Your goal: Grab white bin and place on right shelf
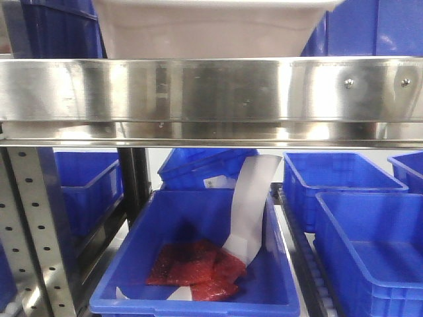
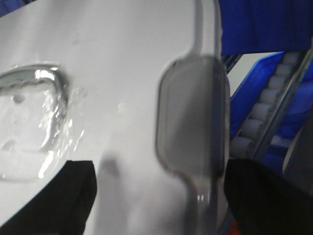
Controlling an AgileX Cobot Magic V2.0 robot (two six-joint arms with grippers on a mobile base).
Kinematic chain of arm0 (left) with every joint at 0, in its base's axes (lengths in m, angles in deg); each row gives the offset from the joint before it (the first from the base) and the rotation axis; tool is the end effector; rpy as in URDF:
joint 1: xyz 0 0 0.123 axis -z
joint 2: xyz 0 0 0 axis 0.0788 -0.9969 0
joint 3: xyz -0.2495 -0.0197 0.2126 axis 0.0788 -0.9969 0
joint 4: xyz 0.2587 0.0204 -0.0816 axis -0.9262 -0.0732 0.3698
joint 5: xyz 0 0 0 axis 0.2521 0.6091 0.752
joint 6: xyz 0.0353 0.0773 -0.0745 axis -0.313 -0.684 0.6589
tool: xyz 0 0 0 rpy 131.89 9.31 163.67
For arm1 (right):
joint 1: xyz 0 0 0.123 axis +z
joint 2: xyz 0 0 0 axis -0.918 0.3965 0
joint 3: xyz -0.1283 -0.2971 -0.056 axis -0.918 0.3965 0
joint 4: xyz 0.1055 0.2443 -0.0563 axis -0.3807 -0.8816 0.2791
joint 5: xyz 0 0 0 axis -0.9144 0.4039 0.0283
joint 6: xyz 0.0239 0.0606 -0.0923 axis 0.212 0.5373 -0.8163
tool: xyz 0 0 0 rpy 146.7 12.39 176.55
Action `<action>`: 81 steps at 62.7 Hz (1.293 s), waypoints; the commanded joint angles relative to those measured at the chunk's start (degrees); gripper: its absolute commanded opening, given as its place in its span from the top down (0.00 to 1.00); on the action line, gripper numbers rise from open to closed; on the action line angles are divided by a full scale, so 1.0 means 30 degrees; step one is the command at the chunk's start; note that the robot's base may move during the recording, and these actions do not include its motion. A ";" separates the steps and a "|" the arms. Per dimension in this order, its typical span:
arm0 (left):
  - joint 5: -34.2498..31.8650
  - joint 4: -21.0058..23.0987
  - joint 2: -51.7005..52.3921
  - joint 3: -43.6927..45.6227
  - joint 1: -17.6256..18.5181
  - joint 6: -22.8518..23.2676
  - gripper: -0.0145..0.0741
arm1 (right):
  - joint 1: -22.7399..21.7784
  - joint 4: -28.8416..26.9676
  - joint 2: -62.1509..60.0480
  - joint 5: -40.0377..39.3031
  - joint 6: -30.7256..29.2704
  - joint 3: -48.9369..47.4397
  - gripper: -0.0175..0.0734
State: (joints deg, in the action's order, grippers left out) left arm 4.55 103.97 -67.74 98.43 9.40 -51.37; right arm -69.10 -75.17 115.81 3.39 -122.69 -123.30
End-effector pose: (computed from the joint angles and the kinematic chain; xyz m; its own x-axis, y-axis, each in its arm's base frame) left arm 0.4263 -0.1108 0.4451 -0.5156 0.1592 -0.8419 0.6659 0.6928 -0.2768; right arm 0.4448 0.0546 0.3879 -0.4857 0.2211 -0.8457 -0.4658 0.7532 0.4645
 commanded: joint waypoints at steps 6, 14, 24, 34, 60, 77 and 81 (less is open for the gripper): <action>-0.0936 0.1125 0.1186 0.0595 0.0120 -0.0036 0.34 | -0.0265 -0.0821 -0.1152 -0.0639 -0.0536 -0.0717 0.11; -0.0936 0.1095 0.1518 0.0595 0.0120 -0.0036 0.34 | -0.0429 -0.0821 -0.1517 -0.0620 -0.0536 -0.0717 0.11; -0.0699 0.1128 0.2385 0.0595 0.0120 -0.0036 0.36 | -0.0622 -0.0821 -0.2593 -0.0316 -0.0536 -0.0717 0.13; 0.0121 0.1943 0.3394 0.0595 0.0120 -0.0036 0.60 | -0.0625 -0.0821 -0.4202 0.0473 -0.0536 -0.0717 0.35; 0.2366 0.1268 0.5248 0.0595 0.0120 0.1295 0.97 | -0.0625 0.0796 -0.8430 0.2027 0.1576 0.0335 0.74; 0.1104 -0.6874 0.7348 -0.1009 0.0120 0.5994 0.97 | -0.0625 0.6371 -1.2709 -0.1764 0.4343 0.6125 0.74; -0.0024 -0.7146 0.8068 -0.2181 0.0120 0.6040 0.97 | -0.0625 0.6943 -1.3766 -0.2971 0.4626 0.7800 0.74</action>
State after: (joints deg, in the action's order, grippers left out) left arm 10.80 82.73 -47.39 93.10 9.40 -35.09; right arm -70.76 -54.58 79.12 1.33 -110.30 -102.94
